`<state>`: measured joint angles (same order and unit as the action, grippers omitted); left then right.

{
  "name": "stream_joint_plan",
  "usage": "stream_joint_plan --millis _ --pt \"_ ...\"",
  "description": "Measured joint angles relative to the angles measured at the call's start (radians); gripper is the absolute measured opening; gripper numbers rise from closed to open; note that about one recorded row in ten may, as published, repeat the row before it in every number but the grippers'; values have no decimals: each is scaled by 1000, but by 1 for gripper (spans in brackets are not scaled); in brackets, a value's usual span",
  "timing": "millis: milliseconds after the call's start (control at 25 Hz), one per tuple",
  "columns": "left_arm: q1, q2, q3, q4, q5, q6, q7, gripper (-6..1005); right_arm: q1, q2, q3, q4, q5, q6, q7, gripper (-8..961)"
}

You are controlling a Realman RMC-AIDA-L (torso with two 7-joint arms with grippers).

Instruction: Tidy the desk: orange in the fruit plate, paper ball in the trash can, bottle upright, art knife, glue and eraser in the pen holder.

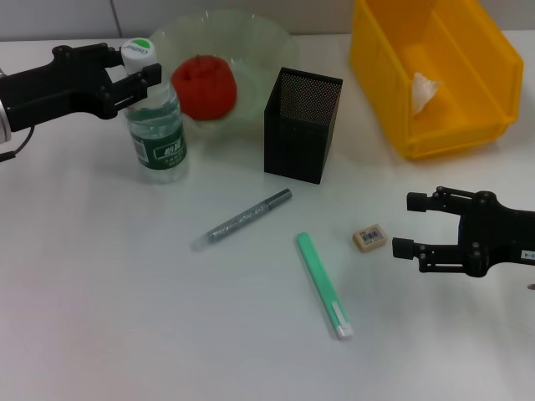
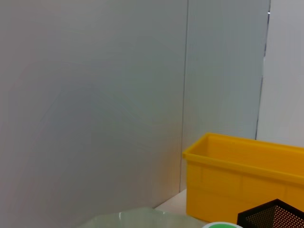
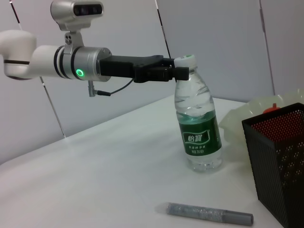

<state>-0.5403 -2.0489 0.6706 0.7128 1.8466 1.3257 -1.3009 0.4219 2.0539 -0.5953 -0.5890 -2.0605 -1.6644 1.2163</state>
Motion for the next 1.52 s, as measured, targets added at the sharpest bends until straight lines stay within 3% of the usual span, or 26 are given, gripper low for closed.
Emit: stream_joint_plan --millis 360,640,840,920,1040,1080,1160,1320,1400,1520 --pt "6 -11 -14 0 -2 -7 14 471 -2 0 1 0 -1 0 0 834" --pt "29 -9 -14 26 -86 28 12 633 -2 0 2 0 0 0 0 833" --pt "42 18 -14 80 -183 141 -51 733 2 0 4 0 2 -8 0 833" --pt "41 58 -14 112 -215 298 -149 764 6 -2 7 -4 6 -20 0 833" --pt "42 66 -14 115 -218 339 -166 794 10 -5 13 -4 8 -36 3 833" --pt "50 86 -8 113 -211 482 -192 794 16 -9 21 -5 12 -52 11 833" --pt "74 90 19 93 -171 552 -165 794 20 -10 23 -5 15 -59 17 833" --pt "109 81 44 56 -100 561 -84 794 45 -14 18 -5 21 -75 51 833" --pt "150 59 50 -19 -11 550 59 794 62 -15 13 -8 19 -76 73 833" --pt "165 55 47 -78 21 540 146 793 102 -21 -17 -30 11 -88 129 833"
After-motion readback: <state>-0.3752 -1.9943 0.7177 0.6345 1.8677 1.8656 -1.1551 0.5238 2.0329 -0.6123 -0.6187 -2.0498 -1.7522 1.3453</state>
